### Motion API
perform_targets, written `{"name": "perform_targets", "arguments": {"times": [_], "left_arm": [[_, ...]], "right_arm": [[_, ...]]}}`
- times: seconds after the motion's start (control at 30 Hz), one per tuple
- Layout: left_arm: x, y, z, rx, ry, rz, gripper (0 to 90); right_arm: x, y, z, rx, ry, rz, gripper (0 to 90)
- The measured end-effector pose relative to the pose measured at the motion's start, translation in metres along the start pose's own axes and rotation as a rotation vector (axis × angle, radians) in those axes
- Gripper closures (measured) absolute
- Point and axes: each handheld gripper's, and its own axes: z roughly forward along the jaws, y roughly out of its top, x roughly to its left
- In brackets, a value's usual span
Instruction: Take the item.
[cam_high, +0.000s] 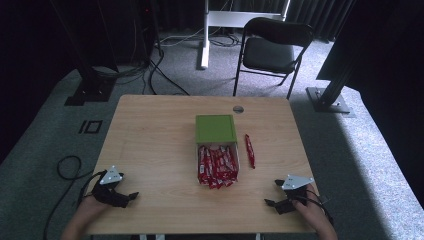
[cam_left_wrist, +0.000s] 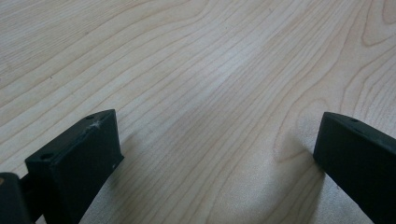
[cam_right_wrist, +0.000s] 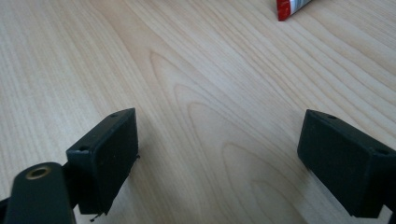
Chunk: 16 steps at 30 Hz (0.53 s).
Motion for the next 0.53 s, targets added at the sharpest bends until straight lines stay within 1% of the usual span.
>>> {"name": "perform_targets", "arguments": {"times": [0.13, 0.33, 0.4, 0.53], "left_arm": [[0.0000, 0.0000, 0.0000, 0.001, 0.000, 0.000, 1.6], [0.0000, 0.0000, 0.0000, 0.001, 0.000, 0.001, 1.5], [0.0000, 0.0000, 0.0000, 0.000, 0.000, 0.000, 1.5], [0.0000, 0.0001, 0.0000, 0.000, 0.000, -0.001, 1.5]], "right_arm": [[0.0012, -0.0019, -0.0019, -0.001, 0.034, -0.031, 12.4], [0.0002, -0.0021, -0.0022, -0.004, 0.042, -0.027, 12.3], [0.0010, -0.0023, -0.0024, -0.001, 0.041, -0.038, 12.2], [0.0024, -0.0031, -0.0031, -0.001, 0.039, -0.038, 12.3]]}}
